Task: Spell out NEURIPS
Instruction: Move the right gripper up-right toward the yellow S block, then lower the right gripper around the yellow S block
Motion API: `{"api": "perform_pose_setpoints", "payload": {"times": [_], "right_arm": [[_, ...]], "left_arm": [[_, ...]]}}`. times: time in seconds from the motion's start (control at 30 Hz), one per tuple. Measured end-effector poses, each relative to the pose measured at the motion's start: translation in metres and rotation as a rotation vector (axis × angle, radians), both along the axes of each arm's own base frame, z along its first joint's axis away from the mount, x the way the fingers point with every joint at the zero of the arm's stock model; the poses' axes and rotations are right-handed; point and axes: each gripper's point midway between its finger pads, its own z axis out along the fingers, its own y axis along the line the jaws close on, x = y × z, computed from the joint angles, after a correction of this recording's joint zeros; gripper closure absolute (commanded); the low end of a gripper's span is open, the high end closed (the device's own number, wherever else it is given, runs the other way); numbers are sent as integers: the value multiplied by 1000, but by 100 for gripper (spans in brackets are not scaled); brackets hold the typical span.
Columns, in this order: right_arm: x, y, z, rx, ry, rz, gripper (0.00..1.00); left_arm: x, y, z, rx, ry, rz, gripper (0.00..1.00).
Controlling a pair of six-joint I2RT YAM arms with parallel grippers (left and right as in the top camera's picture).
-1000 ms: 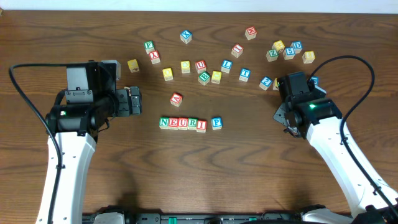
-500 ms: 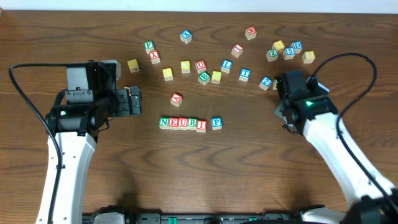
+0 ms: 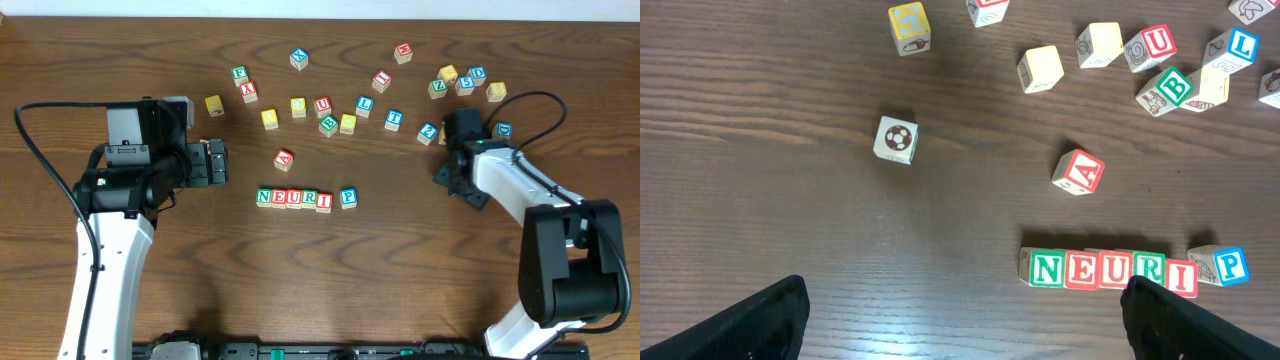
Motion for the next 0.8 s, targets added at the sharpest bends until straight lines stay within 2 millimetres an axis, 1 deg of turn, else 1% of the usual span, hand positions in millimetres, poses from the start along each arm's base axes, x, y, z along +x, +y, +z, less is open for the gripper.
{"api": "perform_pose_setpoints", "payload": {"times": [0.13, 0.23, 0.37, 0.57, 0.8], "right_arm": [[4, -7, 3, 36, 9, 14, 34], [10, -5, 7, 50, -2, 38, 34], [13, -3, 8, 57, -5, 59, 35], [36, -3, 16, 40, -92, 94, 35], [49, -9, 22, -5, -140, 119, 34]], "left_arm": [[0, 0, 0, 0, 0, 0, 2], [0, 0, 0, 0, 0, 0, 2], [0, 0, 0, 0, 0, 0, 2], [0, 0, 0, 0, 0, 0, 2], [0, 0, 0, 0, 0, 0, 2]]}}
